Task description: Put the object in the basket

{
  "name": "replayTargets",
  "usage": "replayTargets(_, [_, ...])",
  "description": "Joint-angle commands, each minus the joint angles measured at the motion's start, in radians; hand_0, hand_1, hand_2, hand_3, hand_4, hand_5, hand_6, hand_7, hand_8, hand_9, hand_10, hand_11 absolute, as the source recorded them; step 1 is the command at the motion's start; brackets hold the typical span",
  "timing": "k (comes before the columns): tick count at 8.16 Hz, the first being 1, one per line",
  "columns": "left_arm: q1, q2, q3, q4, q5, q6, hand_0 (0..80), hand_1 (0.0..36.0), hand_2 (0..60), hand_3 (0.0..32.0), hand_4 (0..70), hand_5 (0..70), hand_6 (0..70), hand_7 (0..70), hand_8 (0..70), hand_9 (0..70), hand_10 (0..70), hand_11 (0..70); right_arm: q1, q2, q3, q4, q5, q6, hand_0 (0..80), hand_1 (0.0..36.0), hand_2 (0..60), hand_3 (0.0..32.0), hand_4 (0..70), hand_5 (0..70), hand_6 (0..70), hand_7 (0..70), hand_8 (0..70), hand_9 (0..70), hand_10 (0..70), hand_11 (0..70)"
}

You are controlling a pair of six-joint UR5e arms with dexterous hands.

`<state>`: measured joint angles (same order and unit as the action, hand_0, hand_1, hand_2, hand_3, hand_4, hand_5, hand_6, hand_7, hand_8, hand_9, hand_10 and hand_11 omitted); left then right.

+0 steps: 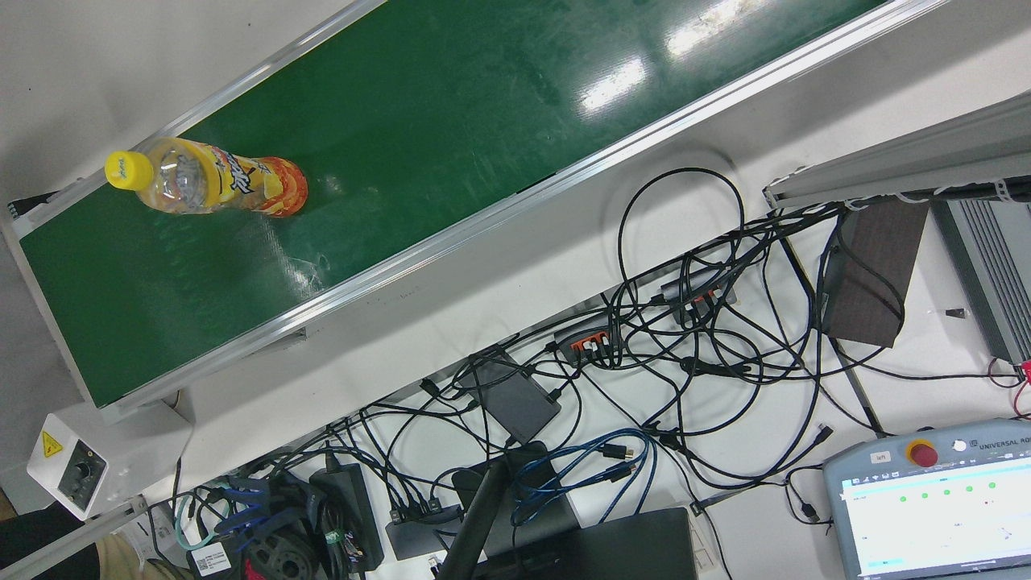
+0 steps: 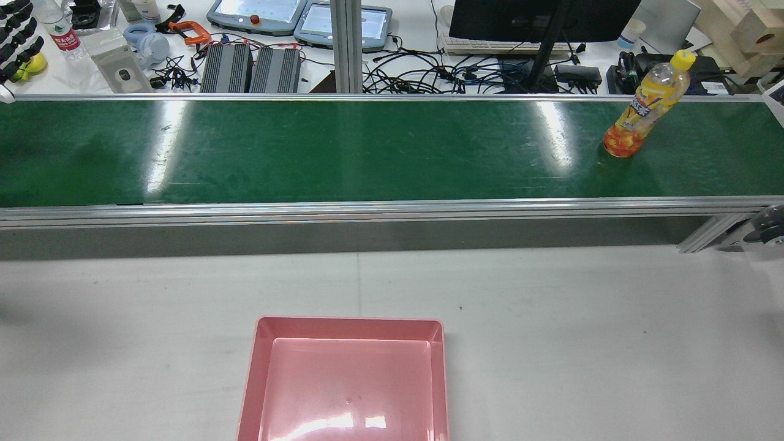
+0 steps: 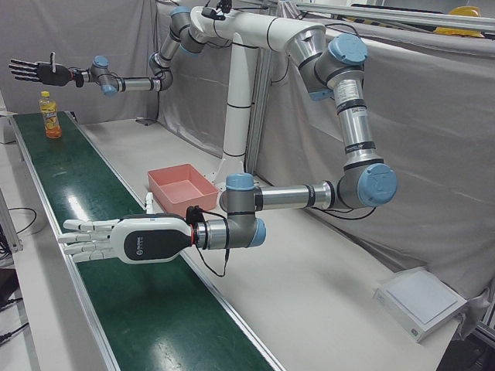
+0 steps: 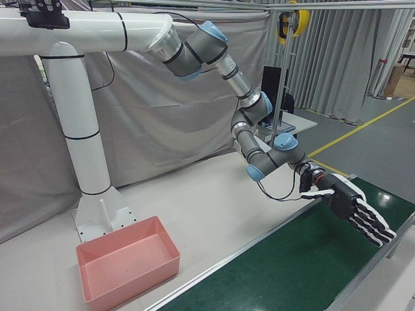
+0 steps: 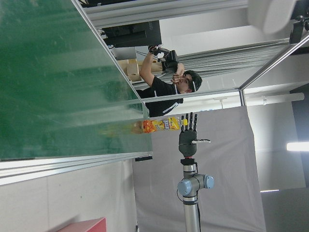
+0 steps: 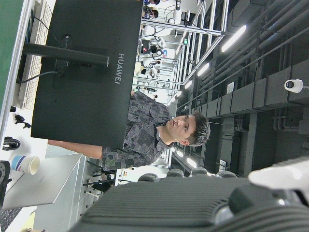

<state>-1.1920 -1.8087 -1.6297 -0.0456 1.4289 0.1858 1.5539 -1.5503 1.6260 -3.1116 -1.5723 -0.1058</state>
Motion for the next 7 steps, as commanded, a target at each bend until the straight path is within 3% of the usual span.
replayTargets(1, [0.003,0.002,0.014,-0.026,0.001,0.004,63.6,11.6,0.0,0.0,0.0,14.6,0.0,0.8,0.0,0.0,1.3,4.3,0.0,0.001,0.0,-0.001,0.0,0.0,0.0,0.0,0.0,0.0,0.0,0.0,0.0,0.0,0.0,0.0,0.0,0.0])
replayTargets(3, [0.002,0.0,0.034,-0.056,0.002,-0.002,62.7,11.5,0.0,0.0,0.0,14.9,0.0,0.9,0.0,0.0,2.7,6.4,0.0,-0.001,0.0,-0.001,0.0,0.0,0.0,0.0,0.0,0.0,0.0,0.0,0.0,0.0,0.0,0.0,0.0,0.0])
replayTargets(7, [0.002,0.0,0.037,-0.054,0.002,-0.003,63.3,11.6,0.0,0.0,0.0,16.5,0.0,0.2,0.0,0.0,0.0,0.0,0.0,0.001,0.0,-0.001,0.0,0.0,0.0,0.0,0.0,0.0,0.0,0.0,0.0,0.0,0.0,0.0,0.0,0.0])
